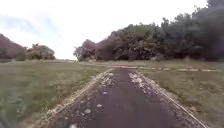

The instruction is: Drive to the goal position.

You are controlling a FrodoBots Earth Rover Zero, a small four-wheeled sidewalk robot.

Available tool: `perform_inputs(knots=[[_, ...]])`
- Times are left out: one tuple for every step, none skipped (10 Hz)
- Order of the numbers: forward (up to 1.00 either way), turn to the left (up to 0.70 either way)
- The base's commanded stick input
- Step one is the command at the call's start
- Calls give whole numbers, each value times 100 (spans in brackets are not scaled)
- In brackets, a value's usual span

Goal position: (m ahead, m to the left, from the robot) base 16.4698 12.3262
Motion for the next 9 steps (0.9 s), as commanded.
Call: perform_inputs(knots=[[100,0],[100,0],[100,0],[100,0],[100,0],[100,0],[100,-2],[100,-4],[100,-26]])
